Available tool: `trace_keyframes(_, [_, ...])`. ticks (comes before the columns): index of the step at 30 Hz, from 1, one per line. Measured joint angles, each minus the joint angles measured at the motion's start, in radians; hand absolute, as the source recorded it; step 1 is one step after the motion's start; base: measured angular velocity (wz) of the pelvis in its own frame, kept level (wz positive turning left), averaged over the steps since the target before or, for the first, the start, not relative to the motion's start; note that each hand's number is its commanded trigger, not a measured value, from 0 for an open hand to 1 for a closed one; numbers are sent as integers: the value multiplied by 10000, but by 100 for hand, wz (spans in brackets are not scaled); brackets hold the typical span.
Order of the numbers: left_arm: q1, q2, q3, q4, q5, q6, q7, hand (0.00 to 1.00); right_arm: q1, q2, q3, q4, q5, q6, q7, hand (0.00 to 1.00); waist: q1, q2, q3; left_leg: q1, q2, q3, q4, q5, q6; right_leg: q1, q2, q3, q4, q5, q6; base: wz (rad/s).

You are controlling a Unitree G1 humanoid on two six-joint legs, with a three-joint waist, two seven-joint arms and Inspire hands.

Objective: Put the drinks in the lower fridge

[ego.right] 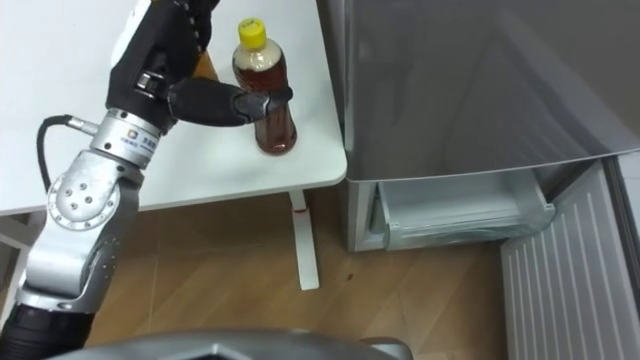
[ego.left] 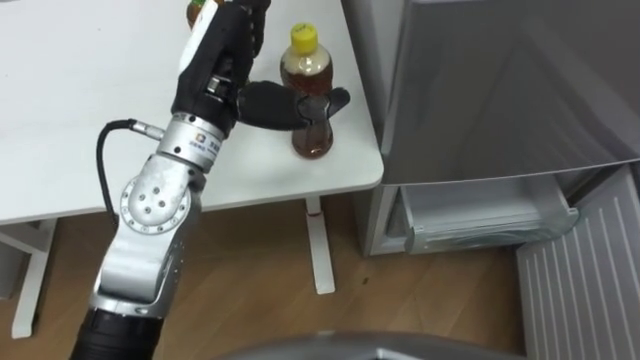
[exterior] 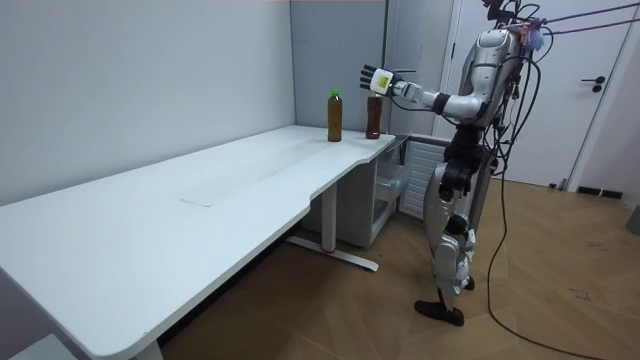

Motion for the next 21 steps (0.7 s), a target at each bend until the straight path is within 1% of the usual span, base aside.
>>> trace_keyframes(2, [7, 1, 5, 271, -291, 17, -194, 0, -1, 12, 0, 27, 1, 4, -7, 0, 9, -68, 20, 25, 0, 0, -4, 0, 0, 17, 5, 12, -2, 0, 0, 0])
trace_keyframes(4, [10, 2, 6, 378, -291, 98, -306, 0, -1, 14, 0, 27, 12, 8, -22, 0, 9, -134, 25, 25, 0, 0, -4, 0, 0, 17, 9, 25, -5, 0, 0, 0])
trace_keyframes(7, [11, 2, 6, 404, -355, 148, -406, 0, -6, 16, 0, 15, 22, 26, -92, 0, 18, -226, 60, 24, 1, 22, -4, 0, 0, -6, 10, 56, -18, -1, 0, -1])
trace_keyframes(8, [12, 3, 6, 404, -497, 173, -427, 0, -8, 16, 0, 1, 22, 93, -99, 0, 19, -244, 67, 23, 1, 33, -6, -1, 0, -14, 10, 68, -24, -1, 1, -3])
trace_keyframes(11, [13, 5, 5, 421, -701, 231, -538, 0, -4, 21, 9, -18, 40, 224, -93, 0, 23, -259, 60, 25, 2, 52, -7, -1, 0, -13, 10, 79, -10, -1, 1, 0])
trace_keyframes(16, [14, 5, 2, 616, -1339, 311, -627, 0, -4, 22, 13, -24, 462, 223, -92, 0, 11, -244, 51, 44, 3, 52, -6, 0, 0, 14, 11, 85, 13, 0, 1, 0])
trace_keyframes(21, [14, 5, 2, 771, -1449, 374, -629, 0, -3, 22, 13, -25, 743, 227, -93, 0, 10, -230, 41, 46, 2, 53, -6, -1, 0, 15, 12, 91, 17, 1, 1, 0])
